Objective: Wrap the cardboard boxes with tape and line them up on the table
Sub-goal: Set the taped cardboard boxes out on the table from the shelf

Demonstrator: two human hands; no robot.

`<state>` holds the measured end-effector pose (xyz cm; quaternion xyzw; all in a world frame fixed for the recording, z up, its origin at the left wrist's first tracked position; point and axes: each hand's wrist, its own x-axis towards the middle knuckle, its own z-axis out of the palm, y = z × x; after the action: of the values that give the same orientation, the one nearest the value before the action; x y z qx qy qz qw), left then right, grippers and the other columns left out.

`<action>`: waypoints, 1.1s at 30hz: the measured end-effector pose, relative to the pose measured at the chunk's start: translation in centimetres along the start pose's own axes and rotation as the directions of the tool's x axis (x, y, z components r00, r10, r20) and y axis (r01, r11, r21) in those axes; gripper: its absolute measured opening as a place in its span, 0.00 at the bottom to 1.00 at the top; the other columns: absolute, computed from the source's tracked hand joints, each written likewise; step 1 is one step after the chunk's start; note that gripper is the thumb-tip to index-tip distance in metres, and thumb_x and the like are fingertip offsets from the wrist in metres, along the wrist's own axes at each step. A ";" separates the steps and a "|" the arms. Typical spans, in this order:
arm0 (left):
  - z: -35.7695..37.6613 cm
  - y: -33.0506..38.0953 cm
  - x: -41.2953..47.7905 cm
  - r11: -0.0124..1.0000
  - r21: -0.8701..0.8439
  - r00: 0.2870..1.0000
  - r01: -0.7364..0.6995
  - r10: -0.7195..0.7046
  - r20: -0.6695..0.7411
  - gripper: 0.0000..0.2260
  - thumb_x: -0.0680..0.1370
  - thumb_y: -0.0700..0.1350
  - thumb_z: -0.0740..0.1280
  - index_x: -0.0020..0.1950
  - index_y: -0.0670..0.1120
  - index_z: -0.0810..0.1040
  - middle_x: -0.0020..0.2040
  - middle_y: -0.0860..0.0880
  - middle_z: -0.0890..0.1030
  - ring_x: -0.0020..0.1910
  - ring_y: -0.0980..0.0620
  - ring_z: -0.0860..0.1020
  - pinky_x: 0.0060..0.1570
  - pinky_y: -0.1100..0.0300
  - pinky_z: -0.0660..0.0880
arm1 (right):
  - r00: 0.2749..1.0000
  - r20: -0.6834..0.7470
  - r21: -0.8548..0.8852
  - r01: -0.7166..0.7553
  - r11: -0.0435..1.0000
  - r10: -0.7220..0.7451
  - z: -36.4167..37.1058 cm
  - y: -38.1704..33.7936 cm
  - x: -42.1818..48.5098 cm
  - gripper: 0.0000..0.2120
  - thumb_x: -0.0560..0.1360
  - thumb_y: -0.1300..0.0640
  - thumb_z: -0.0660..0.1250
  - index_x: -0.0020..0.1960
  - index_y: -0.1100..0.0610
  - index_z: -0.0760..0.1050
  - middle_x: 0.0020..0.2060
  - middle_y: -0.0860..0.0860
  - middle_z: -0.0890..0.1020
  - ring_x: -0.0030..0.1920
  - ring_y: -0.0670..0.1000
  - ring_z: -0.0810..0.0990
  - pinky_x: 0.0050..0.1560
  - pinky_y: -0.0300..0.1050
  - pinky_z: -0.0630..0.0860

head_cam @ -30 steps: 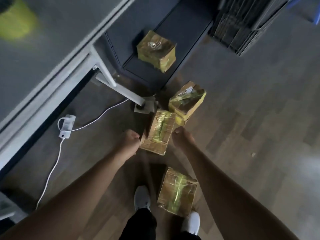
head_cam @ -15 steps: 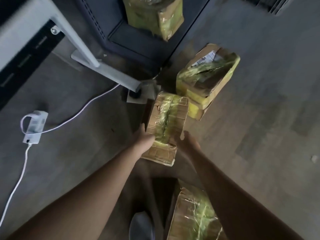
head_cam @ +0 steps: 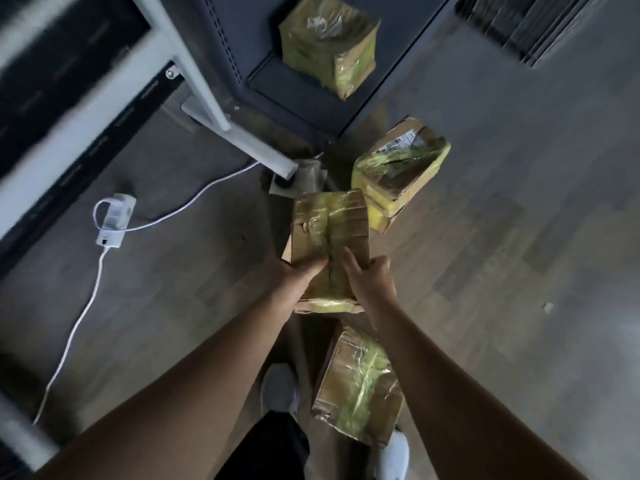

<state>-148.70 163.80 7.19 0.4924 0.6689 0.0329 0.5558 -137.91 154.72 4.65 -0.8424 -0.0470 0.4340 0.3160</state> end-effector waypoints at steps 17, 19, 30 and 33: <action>-18.3 17.1 -33.0 0.940 -0.012 0.875 -0.341 0.313 -0.369 0.13 0.76 0.50 0.70 0.51 0.48 0.68 0.41 0.52 0.76 0.40 0.52 0.74 0.37 0.61 0.69 | 0.834 0.187 -0.313 0.551 0.773 -0.519 -15.4 -25.9 -31.1 0.26 0.74 0.35 0.64 0.59 0.55 0.76 0.46 0.54 0.82 0.48 0.58 0.81 0.43 0.47 0.75; -20.9 18.5 -34.9 0.927 -0.015 0.844 -0.374 0.334 -0.419 0.12 0.76 0.48 0.70 0.50 0.48 0.67 0.38 0.57 0.73 0.36 0.58 0.71 0.29 0.70 0.63 | 0.779 0.228 -0.300 0.627 0.719 -0.585 -15.6 -28.7 -33.9 0.25 0.74 0.37 0.64 0.57 0.57 0.77 0.43 0.53 0.80 0.46 0.56 0.80 0.40 0.44 0.71; -38.5 21.0 -38.8 0.941 -0.208 0.918 -0.268 0.184 -0.351 0.33 0.72 0.60 0.71 0.66 0.42 0.61 0.54 0.46 0.75 0.42 0.45 0.80 0.23 0.57 0.78 | 0.538 0.385 -0.311 0.841 0.443 -0.750 -7.7 -39.4 -45.0 0.26 0.75 0.35 0.62 0.53 0.58 0.76 0.45 0.55 0.81 0.48 0.58 0.79 0.41 0.44 0.67; -43.9 20.6 -37.5 0.937 -0.240 0.911 -0.255 0.150 -0.384 0.34 0.73 0.65 0.66 0.68 0.43 0.64 0.58 0.42 0.78 0.49 0.41 0.81 0.35 0.47 0.82 | 0.536 0.433 -0.332 0.842 0.425 -0.724 -2.7 -42.1 -47.4 0.29 0.74 0.32 0.60 0.55 0.58 0.76 0.50 0.56 0.82 0.51 0.59 0.79 0.43 0.44 0.66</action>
<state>-173.77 170.41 62.74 0.4602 0.6922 0.2762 0.4825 -156.98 170.11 63.16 -0.7164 -0.5827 0.2979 0.2419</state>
